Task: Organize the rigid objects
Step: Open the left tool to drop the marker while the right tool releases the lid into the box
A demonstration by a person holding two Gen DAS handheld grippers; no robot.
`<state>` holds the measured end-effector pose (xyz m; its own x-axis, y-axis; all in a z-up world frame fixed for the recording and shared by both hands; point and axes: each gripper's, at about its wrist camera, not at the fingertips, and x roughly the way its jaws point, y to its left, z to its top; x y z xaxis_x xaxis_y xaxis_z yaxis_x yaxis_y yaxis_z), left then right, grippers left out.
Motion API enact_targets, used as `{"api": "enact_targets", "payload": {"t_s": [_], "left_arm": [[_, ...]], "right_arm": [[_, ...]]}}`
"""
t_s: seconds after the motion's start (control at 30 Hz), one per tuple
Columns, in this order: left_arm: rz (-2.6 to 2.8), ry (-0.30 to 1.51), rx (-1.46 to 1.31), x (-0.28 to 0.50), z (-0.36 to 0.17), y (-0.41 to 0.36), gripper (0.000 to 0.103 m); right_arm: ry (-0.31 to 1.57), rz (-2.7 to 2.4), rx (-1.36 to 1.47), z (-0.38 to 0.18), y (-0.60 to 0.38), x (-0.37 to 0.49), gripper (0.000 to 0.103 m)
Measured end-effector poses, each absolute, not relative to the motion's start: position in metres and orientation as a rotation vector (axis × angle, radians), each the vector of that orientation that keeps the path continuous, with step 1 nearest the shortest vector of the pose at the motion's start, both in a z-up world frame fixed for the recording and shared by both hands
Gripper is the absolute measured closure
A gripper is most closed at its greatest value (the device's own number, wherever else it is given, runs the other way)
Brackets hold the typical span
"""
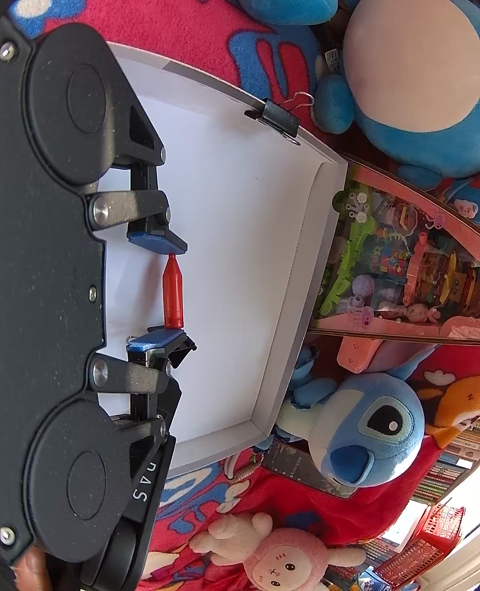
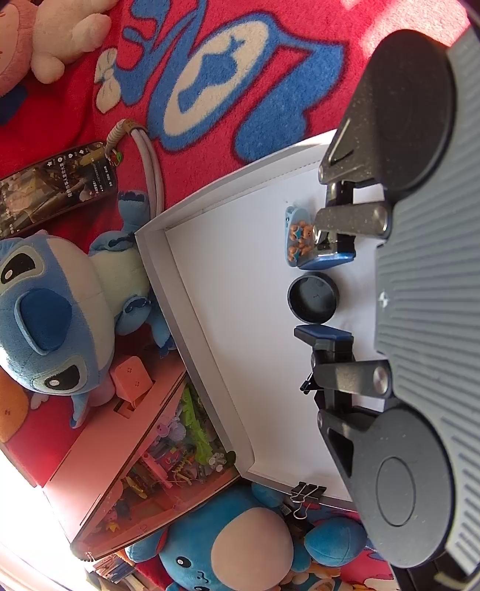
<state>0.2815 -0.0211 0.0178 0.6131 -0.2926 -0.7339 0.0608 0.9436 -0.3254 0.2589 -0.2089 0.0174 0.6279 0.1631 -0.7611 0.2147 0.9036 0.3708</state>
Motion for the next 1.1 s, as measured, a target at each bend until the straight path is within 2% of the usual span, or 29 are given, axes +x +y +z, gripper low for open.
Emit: {"api": "enact_targets", "payload": {"t_s": [0.2, 0.33, 0.63, 0.7, 0.77, 1.1], "left_arm": [[-0.204, 0.890, -0.284, 0.280, 0.018, -0.020, 0.057], [-0.187, 0.887, -0.267, 0.278, 0.019, -0.020, 0.048], [-0.179, 0.844, -0.213, 0.264, 0.031, -0.017, 0.037], [-0.184, 0.832, -0.201, 0.258, 0.036, -0.015, 0.035], [-0.188, 0.820, -0.193, 0.252, 0.039, -0.014, 0.029], [-0.227, 0.753, -0.123, 0.208, 0.054, -0.008, 0.025]], "right_arm": [[0.897, -0.029, 0.457, 0.018, -0.210, 0.258, 0.063], [0.893, -0.028, 0.453, 0.020, -0.210, 0.256, 0.063], [0.874, -0.012, 0.423, 0.026, -0.208, 0.247, 0.063], [0.867, -0.006, 0.407, 0.029, -0.208, 0.244, 0.061], [0.857, 0.004, 0.389, 0.033, -0.208, 0.240, 0.057], [0.803, 0.049, 0.291, 0.045, -0.207, 0.208, 0.046]]}}
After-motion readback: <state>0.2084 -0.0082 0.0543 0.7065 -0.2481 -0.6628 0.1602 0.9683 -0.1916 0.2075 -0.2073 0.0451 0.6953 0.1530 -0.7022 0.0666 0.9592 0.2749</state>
